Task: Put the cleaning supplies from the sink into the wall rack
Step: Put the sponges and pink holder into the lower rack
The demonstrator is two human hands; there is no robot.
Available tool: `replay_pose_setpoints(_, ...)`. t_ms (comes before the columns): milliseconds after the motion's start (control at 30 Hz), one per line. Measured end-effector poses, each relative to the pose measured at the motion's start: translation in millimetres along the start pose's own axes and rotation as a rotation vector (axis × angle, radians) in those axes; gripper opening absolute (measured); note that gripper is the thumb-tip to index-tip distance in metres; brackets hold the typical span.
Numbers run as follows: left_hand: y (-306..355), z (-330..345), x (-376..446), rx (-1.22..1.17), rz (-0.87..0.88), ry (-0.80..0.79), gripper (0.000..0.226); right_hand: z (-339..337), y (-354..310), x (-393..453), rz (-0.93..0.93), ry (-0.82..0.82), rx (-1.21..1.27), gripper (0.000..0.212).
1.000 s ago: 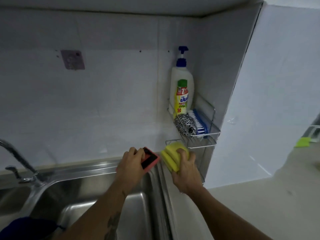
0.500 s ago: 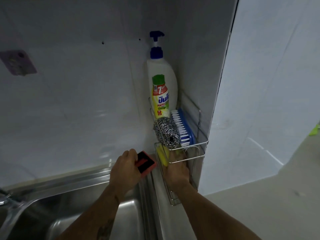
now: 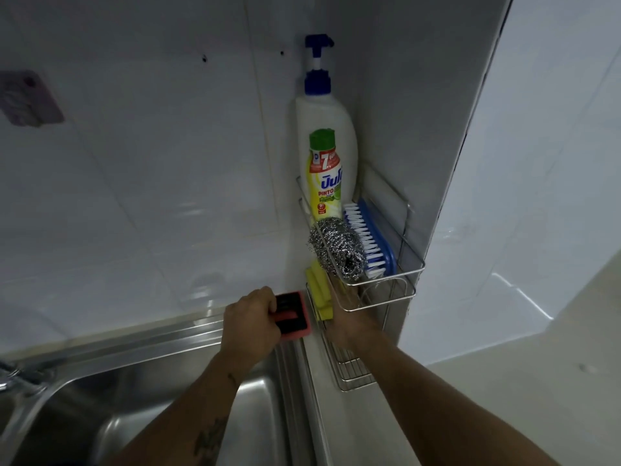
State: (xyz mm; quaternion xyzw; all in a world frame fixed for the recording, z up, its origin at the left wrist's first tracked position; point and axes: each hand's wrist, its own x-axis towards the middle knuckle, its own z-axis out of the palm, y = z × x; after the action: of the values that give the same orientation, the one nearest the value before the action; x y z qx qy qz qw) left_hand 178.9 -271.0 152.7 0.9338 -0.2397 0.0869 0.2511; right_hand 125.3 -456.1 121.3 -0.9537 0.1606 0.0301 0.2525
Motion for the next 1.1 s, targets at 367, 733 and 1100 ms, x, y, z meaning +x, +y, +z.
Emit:
replay_pose_setpoints(367, 59, -23, -25, -0.128, 0.012, -0.103, 0.033, -35, 7, -94, -0.391, 0.062, 0.169, 0.100)
replay_pose_setpoints(733, 110, -5, -38, -0.306, 0.026, -0.124, 0.030, -26, 19, -140, -0.167, 0.439, -0.114, 0.062)
replay_pose_setpoints(1100, 117, 9, -48, -0.282, -0.032, -0.408, 0.050, -4, 15, -143, 0.042, 0.420, -0.206, 0.055)
